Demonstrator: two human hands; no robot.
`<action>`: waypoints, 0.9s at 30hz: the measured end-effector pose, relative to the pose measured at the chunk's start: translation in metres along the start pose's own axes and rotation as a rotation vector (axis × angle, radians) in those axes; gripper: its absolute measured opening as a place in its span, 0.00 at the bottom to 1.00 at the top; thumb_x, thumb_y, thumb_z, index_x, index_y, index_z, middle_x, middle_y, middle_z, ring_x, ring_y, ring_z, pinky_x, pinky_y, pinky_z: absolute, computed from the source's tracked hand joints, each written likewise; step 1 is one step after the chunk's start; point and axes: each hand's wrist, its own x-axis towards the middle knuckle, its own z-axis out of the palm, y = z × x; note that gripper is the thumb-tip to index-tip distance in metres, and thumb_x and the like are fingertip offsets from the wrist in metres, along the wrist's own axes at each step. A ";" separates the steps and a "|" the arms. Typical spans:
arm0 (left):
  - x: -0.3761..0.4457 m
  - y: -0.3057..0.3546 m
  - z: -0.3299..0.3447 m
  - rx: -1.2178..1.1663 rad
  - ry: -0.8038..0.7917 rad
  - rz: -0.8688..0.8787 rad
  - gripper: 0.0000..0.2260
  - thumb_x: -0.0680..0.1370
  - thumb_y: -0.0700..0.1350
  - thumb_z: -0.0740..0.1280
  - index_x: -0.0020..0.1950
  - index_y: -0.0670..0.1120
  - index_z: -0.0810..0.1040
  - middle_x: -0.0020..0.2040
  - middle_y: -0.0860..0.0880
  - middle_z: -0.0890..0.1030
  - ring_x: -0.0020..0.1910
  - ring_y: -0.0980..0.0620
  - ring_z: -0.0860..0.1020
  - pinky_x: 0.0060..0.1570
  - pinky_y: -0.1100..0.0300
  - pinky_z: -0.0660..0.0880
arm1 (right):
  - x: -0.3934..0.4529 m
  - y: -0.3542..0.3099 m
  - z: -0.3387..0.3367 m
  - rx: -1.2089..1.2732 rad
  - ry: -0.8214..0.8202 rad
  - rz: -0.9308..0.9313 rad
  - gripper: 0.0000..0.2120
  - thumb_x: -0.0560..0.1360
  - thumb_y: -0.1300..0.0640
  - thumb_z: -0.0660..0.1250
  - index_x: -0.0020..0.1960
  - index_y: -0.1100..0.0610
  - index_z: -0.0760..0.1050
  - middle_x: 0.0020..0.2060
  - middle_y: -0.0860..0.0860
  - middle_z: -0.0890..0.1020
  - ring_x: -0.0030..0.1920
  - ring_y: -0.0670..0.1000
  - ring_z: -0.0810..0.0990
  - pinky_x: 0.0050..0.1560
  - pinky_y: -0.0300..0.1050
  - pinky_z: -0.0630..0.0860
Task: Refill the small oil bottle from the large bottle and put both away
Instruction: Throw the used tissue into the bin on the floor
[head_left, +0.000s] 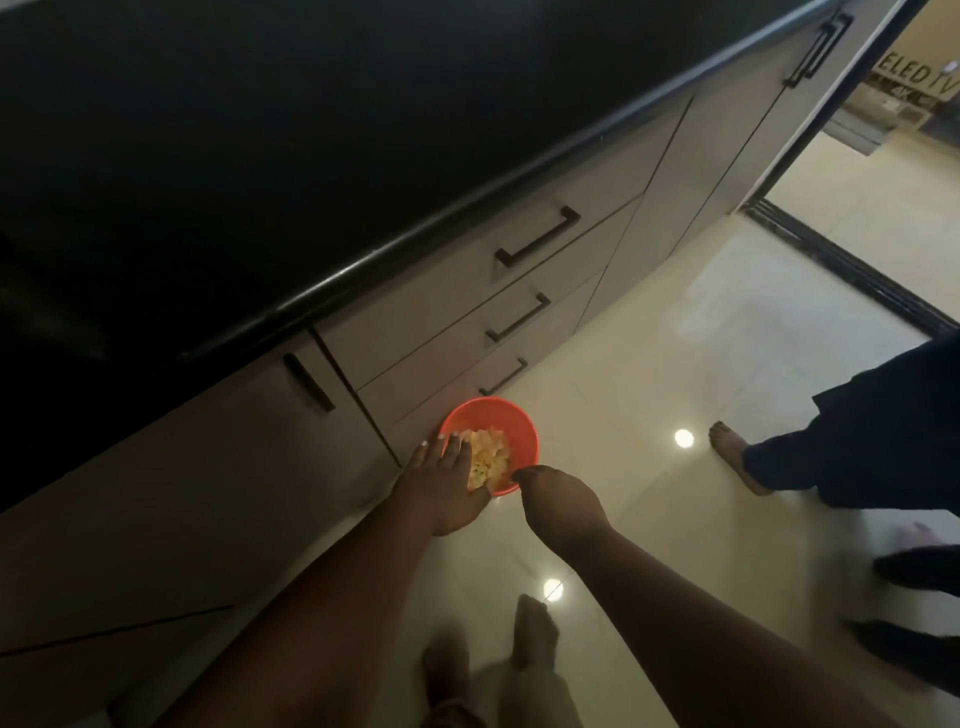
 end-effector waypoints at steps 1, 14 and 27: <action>0.008 0.000 0.007 0.003 -0.004 0.006 0.36 0.83 0.63 0.49 0.81 0.43 0.41 0.82 0.44 0.42 0.80 0.45 0.40 0.76 0.49 0.37 | 0.005 0.005 0.008 -0.004 -0.011 -0.001 0.19 0.76 0.65 0.55 0.62 0.52 0.76 0.56 0.51 0.81 0.53 0.56 0.81 0.48 0.51 0.79; 0.127 -0.007 0.092 -0.140 -0.092 -0.042 0.33 0.83 0.61 0.50 0.82 0.44 0.43 0.82 0.44 0.43 0.80 0.46 0.39 0.76 0.50 0.36 | 0.117 0.057 0.105 0.160 -0.098 0.139 0.18 0.76 0.64 0.57 0.64 0.54 0.74 0.58 0.54 0.80 0.55 0.58 0.80 0.52 0.50 0.77; 0.203 -0.045 0.147 -0.143 -0.154 -0.094 0.36 0.82 0.65 0.49 0.82 0.45 0.43 0.82 0.44 0.44 0.80 0.44 0.41 0.76 0.47 0.37 | 0.202 0.070 0.176 0.184 -0.213 0.134 0.17 0.75 0.65 0.63 0.64 0.61 0.72 0.61 0.60 0.76 0.59 0.62 0.77 0.55 0.54 0.74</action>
